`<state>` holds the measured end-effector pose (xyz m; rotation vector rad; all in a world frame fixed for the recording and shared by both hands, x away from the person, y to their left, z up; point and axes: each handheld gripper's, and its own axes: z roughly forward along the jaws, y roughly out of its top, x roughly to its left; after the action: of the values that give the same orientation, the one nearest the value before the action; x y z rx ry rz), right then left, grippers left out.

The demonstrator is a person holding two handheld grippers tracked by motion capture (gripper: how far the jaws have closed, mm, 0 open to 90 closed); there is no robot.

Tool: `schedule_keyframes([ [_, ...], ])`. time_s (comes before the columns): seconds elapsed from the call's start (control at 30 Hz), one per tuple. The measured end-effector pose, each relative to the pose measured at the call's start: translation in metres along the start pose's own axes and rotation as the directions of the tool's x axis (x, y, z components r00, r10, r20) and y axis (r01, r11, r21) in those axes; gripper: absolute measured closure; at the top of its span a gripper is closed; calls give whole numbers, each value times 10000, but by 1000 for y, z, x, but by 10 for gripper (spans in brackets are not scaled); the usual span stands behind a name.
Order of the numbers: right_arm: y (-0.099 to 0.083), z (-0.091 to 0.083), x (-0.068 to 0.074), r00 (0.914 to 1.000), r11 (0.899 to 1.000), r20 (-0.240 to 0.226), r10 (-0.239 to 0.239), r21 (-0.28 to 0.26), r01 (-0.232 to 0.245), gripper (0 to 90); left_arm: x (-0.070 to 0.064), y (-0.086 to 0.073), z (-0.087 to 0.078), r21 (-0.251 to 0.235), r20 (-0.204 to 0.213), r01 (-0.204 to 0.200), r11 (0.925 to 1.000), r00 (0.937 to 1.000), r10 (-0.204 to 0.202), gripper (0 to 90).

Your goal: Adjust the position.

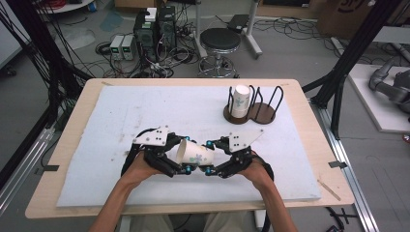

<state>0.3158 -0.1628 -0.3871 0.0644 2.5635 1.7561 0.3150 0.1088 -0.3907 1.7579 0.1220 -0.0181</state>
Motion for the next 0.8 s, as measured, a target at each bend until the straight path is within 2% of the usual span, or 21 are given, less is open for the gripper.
schedule_keyframes([
  [0.37,0,0,0,9999,9999,31,-114,67,114,370,-1,0,-1,25,1,-112,9999,9999,112,308],
  [0.43,0,1,1,10000,10000,87,12,39,-12,299,-1,0,-1,87,-62,-121,9999,9999,122,302],
  [0.47,0,2,1,9996,9998,213,211,25,-212,183,-1,0,-1,78,-67,-99,9999,9999,100,302],
  [0.5,1,3,1,9985,9992,384,393,55,-395,156,0,0,-2,75,-81,-108,9999,9999,108,302],
  [0.6,3,3,1,9986,9991,336,400,129,-404,155,0,0,-3,61,-117,-83,9999,9999,84,302],
  [0.8,2,3,1,9974,9989,630,351,279,-369,155,0,1,-7,252,-277,-102,9996,9996,109,300],
])
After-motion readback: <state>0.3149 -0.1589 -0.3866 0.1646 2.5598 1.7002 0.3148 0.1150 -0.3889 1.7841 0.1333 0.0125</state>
